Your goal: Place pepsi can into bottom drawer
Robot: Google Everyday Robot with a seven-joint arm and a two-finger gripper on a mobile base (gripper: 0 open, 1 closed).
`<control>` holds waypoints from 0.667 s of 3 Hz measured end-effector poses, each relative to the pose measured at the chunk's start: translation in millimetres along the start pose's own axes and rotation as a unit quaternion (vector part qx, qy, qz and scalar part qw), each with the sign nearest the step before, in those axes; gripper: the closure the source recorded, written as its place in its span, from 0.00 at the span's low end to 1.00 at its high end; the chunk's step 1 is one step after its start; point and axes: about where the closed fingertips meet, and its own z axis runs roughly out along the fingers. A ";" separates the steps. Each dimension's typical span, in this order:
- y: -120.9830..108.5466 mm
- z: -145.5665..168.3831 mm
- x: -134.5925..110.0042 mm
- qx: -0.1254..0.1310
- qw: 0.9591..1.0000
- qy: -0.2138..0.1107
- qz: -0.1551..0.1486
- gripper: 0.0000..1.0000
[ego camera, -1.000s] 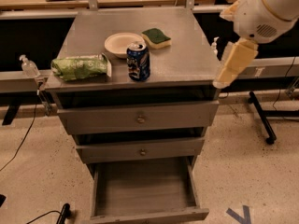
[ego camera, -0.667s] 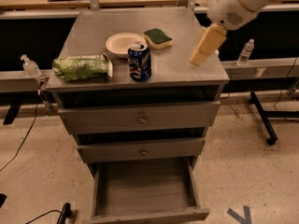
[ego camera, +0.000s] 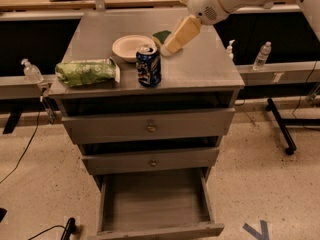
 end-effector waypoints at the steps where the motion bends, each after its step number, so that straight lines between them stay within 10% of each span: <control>1: -0.1 34.6 7.0 -0.018 0.998 -0.039 0.041 0.00; 2: 7.9 73.8 21.3 -0.039 0.994 -0.067 0.083 0.00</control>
Offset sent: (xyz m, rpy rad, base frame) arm 0.0400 0.0441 -0.0889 0.2476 0.1904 0.0020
